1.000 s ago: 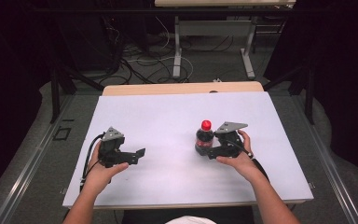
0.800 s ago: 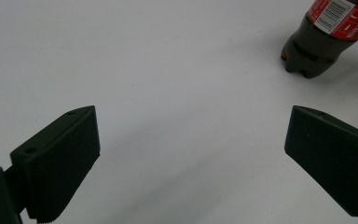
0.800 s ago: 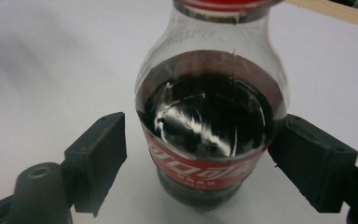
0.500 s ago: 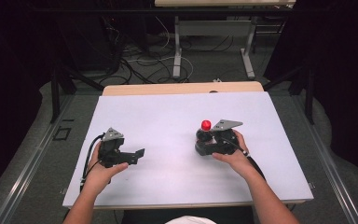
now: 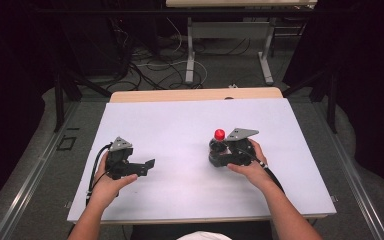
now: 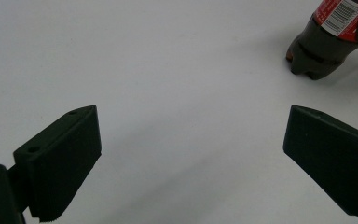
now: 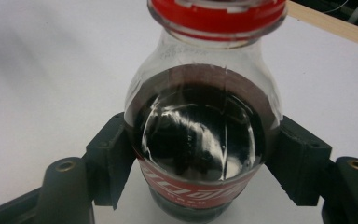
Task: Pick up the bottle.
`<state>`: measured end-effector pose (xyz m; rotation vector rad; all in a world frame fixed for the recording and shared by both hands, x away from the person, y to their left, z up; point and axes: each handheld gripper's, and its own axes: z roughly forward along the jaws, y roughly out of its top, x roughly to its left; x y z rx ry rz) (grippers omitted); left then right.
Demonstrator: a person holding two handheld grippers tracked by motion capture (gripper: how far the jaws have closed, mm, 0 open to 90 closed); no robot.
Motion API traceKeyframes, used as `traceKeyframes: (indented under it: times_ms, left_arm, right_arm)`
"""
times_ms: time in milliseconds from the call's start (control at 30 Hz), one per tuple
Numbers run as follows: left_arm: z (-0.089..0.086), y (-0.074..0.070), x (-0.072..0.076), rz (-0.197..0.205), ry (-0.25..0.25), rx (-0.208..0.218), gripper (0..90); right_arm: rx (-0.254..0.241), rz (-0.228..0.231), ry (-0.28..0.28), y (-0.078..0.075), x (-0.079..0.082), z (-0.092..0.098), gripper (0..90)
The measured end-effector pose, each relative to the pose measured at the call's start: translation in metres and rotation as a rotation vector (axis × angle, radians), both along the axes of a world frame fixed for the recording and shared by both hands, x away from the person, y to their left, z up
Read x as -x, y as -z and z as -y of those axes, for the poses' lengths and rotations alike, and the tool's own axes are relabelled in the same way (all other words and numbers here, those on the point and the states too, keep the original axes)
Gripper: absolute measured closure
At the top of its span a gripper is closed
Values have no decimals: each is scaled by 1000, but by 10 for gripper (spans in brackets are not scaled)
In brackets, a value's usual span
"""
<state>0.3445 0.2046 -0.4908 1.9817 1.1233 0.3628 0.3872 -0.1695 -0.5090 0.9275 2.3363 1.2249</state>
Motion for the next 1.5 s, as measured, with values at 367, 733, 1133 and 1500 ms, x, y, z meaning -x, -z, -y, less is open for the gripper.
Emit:
traceKeyframes:
  times_ms: [367,733,1133,1500]
  left_arm:
    - [4,-3,2,5,26,7,47]
    - [12,-14,7,24,71,39,131]
    - [38,-48,15,70,193,83,136]
    - [72,-76,17,109,300,93,219]
  right_arm:
    - [-5,-28,-60,-15,18,-12,297]
    - [-3,4,-133,-33,40,-25,297]
    - [0,18,-188,-39,57,-33,297]
    - [9,7,-223,-35,65,-38,297]
